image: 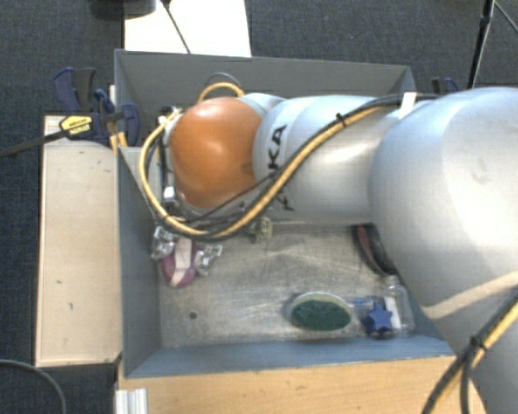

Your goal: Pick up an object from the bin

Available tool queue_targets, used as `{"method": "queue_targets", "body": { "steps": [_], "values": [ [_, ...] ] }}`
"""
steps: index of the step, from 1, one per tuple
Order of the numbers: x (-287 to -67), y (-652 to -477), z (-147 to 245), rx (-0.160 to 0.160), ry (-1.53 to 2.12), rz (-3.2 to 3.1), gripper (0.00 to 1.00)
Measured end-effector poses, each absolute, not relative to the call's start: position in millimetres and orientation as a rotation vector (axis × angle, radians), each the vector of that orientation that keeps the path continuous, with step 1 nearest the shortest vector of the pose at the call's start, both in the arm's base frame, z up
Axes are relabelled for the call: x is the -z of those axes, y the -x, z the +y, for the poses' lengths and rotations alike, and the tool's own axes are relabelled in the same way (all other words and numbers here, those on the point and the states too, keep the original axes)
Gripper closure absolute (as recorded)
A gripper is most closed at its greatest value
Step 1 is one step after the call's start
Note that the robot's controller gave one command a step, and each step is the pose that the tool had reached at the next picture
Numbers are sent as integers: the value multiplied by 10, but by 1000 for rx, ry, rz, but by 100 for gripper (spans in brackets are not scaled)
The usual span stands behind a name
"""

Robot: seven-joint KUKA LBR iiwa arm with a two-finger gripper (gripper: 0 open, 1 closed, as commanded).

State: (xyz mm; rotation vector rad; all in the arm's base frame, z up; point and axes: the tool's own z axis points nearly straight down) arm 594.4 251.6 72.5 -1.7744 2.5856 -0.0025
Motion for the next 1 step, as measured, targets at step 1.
{"method": "queue_targets", "body": {
  "steps": [1],
  "values": [
    [-1587, -5967, 2527, 2, 1753, 2593, 100]
  ]
}}
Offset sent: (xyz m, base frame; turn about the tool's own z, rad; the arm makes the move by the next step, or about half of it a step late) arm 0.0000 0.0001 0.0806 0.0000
